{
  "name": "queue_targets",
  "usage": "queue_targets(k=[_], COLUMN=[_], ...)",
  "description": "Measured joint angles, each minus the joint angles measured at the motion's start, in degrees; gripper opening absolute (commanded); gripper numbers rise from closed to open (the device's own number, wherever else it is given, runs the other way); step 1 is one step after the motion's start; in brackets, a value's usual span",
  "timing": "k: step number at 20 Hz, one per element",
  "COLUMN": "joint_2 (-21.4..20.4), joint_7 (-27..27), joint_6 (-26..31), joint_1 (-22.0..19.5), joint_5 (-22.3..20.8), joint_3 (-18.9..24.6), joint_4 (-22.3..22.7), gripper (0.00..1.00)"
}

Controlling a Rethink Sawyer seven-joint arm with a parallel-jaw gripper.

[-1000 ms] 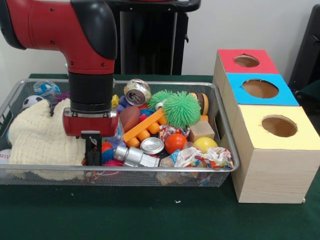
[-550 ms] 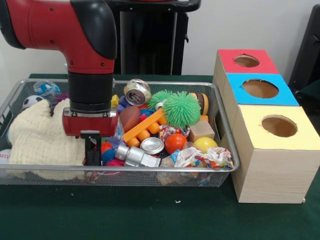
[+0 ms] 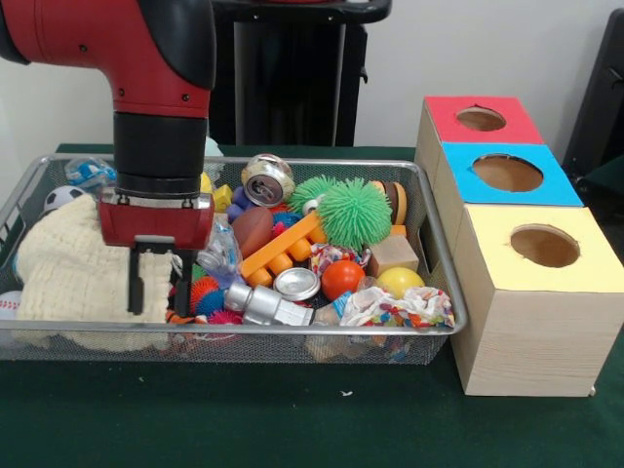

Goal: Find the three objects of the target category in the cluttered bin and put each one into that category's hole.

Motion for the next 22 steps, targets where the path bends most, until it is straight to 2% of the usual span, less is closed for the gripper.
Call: queue_targets(k=[15, 22], joint_2=[-1.08, -0.72], joint_7=[0.0, 0.0], joint_6=[0.34, 3.49], joint_1=[-0.45, -0.68], joint_5=[1.02, 3.18], joint_3=[0.0, 0.0], joint_4=[0.02, 0.03], gripper=[1.0, 1.0])
